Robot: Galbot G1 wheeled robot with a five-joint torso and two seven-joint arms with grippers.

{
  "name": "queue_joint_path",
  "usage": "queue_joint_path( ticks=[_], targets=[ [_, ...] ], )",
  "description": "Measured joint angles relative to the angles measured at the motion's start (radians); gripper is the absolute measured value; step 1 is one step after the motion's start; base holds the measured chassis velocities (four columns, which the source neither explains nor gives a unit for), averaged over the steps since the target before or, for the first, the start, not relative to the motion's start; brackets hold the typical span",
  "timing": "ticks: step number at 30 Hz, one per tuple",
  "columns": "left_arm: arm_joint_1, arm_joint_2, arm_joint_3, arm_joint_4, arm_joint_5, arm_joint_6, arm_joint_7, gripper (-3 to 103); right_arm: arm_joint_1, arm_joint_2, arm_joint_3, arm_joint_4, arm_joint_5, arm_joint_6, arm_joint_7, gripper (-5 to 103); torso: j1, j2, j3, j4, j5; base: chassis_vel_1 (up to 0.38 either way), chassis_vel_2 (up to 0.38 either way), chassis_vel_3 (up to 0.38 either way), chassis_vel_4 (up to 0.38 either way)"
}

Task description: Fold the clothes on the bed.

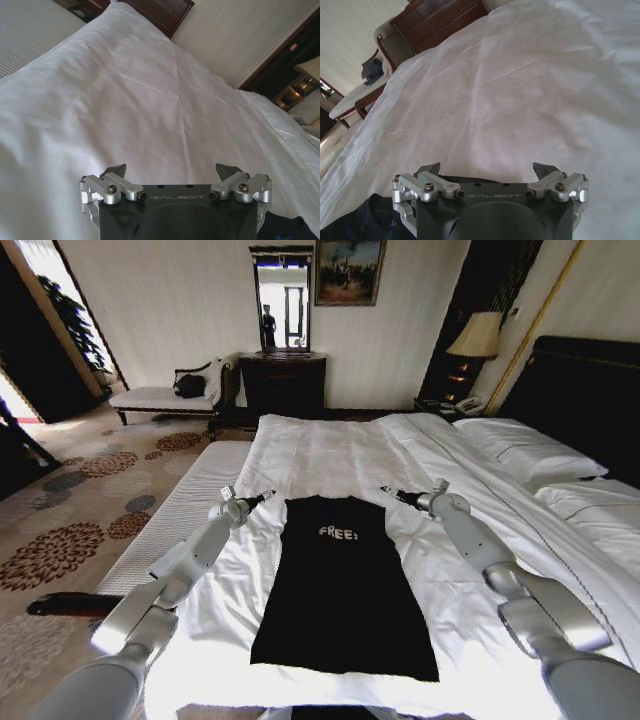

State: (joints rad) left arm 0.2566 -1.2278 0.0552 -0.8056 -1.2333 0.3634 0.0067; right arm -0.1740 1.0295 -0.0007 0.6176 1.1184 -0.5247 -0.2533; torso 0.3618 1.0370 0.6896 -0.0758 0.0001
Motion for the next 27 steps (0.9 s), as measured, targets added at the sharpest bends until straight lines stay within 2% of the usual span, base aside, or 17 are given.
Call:
queue_joint_path(
  ticks=[3,8,15,19,23,27],
  targets=[
    [0.001,0.017,0.007,-0.025,-0.028,0.003,0.000,100,-0.011,0.006,0.028,-0.014,-0.034,-0.018,-0.030,100,0.000,0.000,0.000,-0.0005,0.0002,0.000,0.000,0.000,0.000],
    [-0.012,0.045,0.057,-0.047,-0.085,0.018,0.000,100,-0.017,0.025,0.051,-0.055,-0.110,-0.031,-0.104,100,0.000,0.000,0.000,0.0005,0.0000,0.000,0.000,0.000,0.000],
    [-0.018,0.022,0.063,-0.018,-0.089,0.019,0.000,100,-0.026,0.060,0.061,-0.081,-0.172,-0.028,-0.149,100,0.000,0.000,0.000,-0.0003,-0.0001,0.000,0.000,0.000,0.000],
    [-0.005,0.014,0.053,-0.038,-0.086,0.019,0.000,100,-0.024,0.094,0.071,-0.109,-0.215,-0.002,-0.170,100,0.000,0.000,0.000,0.0003,0.0000,0.000,0.000,0.000,0.000],
    [0.008,0.028,0.047,-0.078,-0.089,0.019,0.000,100,-0.017,0.114,0.086,-0.148,-0.299,0.062,-0.209,100,0.000,0.000,0.000,0.0003,-0.0002,0.000,0.000,0.000,0.000],
    [0.017,0.039,0.041,-0.099,-0.092,0.019,0.000,100,-0.021,0.120,0.097,-0.150,-0.311,0.069,-0.217,100,0.000,0.000,0.000,-0.0001,-0.0002,0.000,0.000,0.000,0.000]
  ],
)
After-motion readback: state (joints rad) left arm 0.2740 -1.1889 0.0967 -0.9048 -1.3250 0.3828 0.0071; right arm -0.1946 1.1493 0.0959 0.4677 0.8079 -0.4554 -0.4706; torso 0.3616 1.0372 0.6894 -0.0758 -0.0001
